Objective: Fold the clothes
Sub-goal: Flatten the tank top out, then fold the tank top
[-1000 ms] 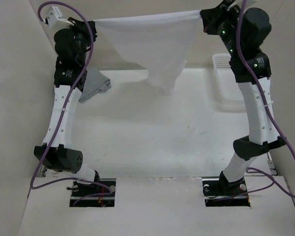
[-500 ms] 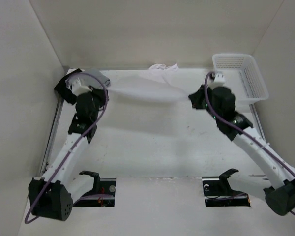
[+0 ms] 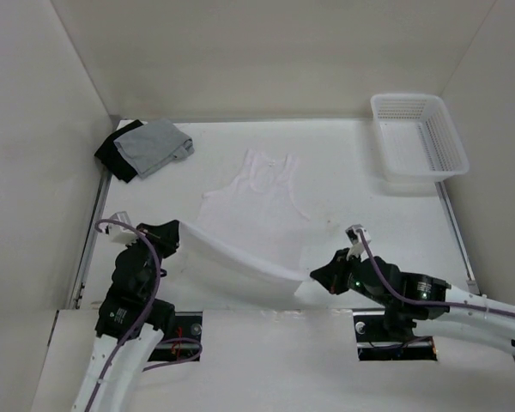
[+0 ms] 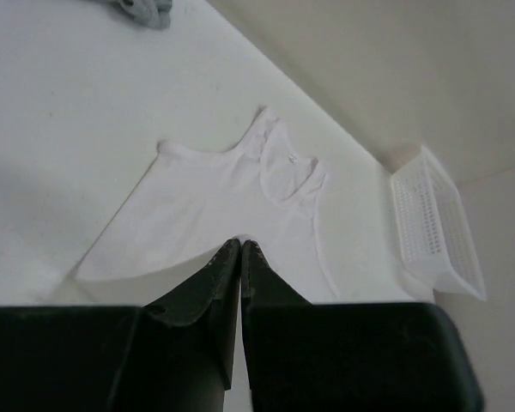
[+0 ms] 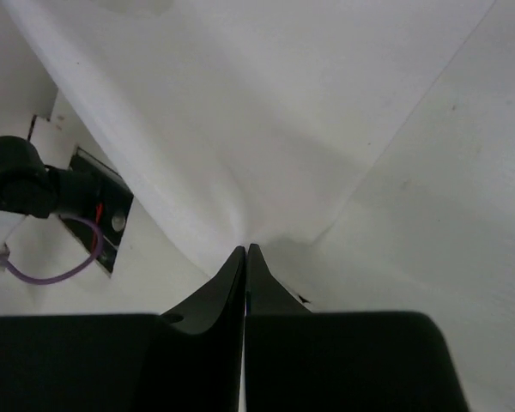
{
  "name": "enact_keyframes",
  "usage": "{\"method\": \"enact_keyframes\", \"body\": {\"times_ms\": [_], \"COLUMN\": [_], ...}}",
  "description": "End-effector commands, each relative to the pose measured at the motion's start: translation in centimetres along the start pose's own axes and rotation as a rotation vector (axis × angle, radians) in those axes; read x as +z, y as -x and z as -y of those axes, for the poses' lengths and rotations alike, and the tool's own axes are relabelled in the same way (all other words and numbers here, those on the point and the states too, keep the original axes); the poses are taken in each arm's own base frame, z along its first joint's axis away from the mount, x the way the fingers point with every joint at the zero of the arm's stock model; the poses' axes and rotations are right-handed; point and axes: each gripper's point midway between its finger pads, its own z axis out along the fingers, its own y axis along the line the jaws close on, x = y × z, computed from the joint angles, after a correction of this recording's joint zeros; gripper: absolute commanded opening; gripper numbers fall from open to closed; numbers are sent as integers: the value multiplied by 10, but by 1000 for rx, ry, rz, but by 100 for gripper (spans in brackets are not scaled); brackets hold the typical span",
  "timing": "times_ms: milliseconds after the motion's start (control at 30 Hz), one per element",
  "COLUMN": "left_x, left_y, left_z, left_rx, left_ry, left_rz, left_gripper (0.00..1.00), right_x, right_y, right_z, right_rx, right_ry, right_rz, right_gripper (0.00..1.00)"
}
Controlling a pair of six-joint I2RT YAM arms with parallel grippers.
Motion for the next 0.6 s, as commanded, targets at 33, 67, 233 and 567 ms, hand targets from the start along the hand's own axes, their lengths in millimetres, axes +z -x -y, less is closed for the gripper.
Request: {"method": "enact_keyframes", "body": {"times_ms": [33,67,233,567], "left_x": [13,23,97,263], "left_y": [-10,-7,-1,-11], "left_z": [-3,6,34,45], "left_rx": [-13,-15,18,8], "left_ry": [72,55,61,159], "left_rz": [-58,-49,-11,-5], "left_gripper": [2,2,2,2], "right_x": [7,11,47,130], "right_y": [22,36,125,255], "right_z": [0,-1,19,105], "right_rx": [47,33,3,77], "right_ry": [-105,-119,-176,-283], "right_rz": [79,110,257,315], "right_gripper": [0,0,0,0]}}
